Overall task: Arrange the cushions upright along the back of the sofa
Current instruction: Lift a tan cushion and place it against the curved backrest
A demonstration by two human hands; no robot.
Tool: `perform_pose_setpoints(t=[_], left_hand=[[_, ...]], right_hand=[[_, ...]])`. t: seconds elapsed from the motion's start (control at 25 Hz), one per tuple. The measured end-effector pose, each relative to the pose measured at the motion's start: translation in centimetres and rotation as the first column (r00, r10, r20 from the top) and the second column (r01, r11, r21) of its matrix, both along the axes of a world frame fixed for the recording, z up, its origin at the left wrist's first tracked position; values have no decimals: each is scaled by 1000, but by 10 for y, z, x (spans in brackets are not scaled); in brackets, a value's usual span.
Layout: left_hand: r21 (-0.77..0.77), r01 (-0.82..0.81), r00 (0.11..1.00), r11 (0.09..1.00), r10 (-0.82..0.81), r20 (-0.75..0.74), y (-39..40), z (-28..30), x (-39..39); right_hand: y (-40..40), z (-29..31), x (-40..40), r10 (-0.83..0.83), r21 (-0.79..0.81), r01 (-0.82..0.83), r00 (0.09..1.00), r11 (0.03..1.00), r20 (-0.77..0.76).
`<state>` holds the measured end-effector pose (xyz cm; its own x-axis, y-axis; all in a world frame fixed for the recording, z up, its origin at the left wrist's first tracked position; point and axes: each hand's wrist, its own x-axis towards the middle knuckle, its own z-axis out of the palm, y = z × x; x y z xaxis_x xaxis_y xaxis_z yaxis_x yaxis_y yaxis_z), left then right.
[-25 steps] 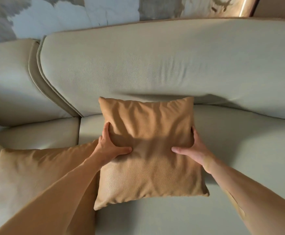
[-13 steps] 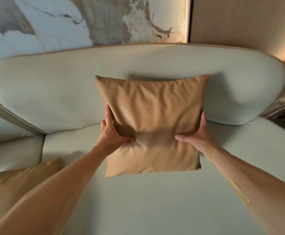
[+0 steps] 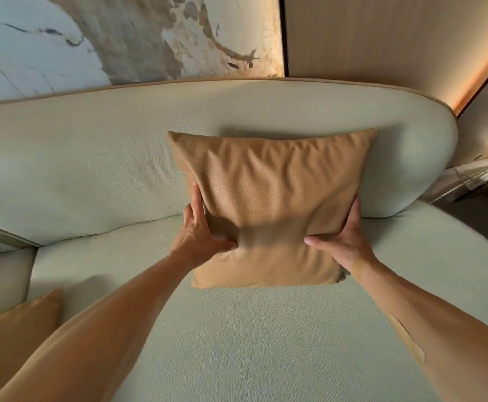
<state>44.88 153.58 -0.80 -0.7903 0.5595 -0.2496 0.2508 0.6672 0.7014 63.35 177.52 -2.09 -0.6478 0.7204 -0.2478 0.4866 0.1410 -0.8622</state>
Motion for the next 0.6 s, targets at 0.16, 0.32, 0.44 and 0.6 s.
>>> perform_pose_setpoints(t=[0.16,0.32,0.44,0.6], left_hand=[[6,17,1000,1000,-17,4,8,-12,6],[-28,-1,1000,1000,0,-8,13,-15,7],[-89,-4,1000,996,4,2,10,-15,2],[-248,100,995,964,-95,34,8,-14,-5]], right_hand=[[6,-13,10,-2,-9,2,1000,1000,27],[8,-17,3,-1,19,0,997,1000,73],[10,-16,-8,45,63,-51,994,997,97],[8,-10,-17,79,167,-121,968,978,237]])
